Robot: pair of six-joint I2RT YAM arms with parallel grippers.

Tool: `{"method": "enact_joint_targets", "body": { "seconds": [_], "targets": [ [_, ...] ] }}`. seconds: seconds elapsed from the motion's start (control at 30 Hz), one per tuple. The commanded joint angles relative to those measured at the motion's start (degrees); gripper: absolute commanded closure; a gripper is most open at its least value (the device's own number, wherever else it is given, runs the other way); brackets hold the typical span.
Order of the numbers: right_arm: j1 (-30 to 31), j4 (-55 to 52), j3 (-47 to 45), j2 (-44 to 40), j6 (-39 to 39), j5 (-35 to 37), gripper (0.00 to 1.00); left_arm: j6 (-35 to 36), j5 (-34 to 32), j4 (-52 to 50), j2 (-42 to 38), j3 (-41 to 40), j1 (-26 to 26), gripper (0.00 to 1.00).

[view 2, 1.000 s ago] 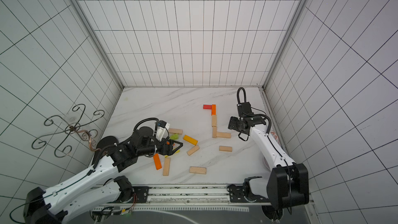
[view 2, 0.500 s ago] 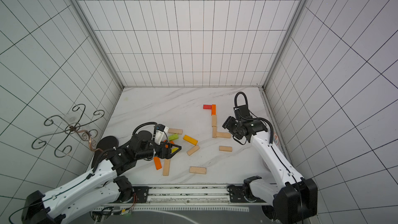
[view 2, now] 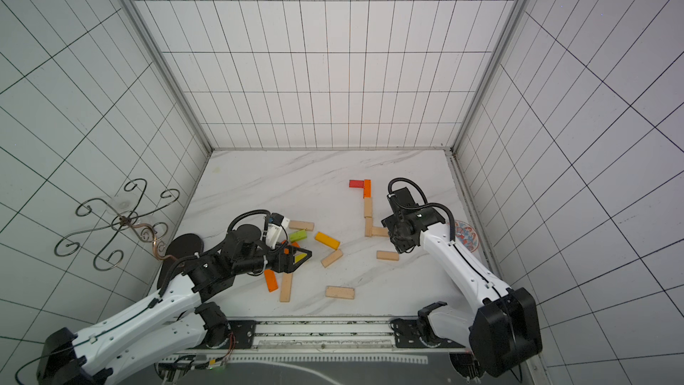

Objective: Assemble a giraffe with building blocks
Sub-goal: Pick up the building block from the center of the board.

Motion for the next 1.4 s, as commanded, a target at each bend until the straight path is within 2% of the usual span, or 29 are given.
{"method": "enact_joint_targets", "body": {
  "seconds": [0.0, 0.4, 0.6, 0.83, 1.17, 1.27, 1.37],
  "targets": [
    [0.59, -0.69, -4.03, 1.66, 5.02, -0.55, 0.33, -0.1, -0.35, 1.63, -0.59, 0.51, -0.23, 0.12],
    [0.94, 2.76, -8.1, 8.75, 6.39, -4.25, 0.35, 1.47, -0.77, 1.5, -0.46, 0.32, -0.19, 0.12],
    [0.91, 5.16, -8.24, 12.95, 6.08, -5.67, 0.46, 2.3, -1.63, 0.48, -1.5, -0.03, -0.21, 0.12],
    [0.93, 7.18, -8.72, 16.51, 6.36, -5.77, 0.53, 2.32, -2.72, 0.75, -2.94, -0.77, -0.19, 0.12],
    [0.09, 8.41, -11.47, 16.06, 6.71, -6.38, 0.8, 2.66, -3.49, -0.43, -3.69, -0.86, -0.11, 0.12],
    [-1.85, 7.99, -12.23, 13.06, 6.54, -6.06, 0.88, 2.84, -3.83, -0.91, -3.85, -0.59, -0.12, 0.12],
    [-5.24, 7.31, -12.21, 9.41, 5.85, -5.1, 0.91, 2.94, -3.78, -1.01, -3.52, -0.31, -0.12, 0.12]
  ]
}}
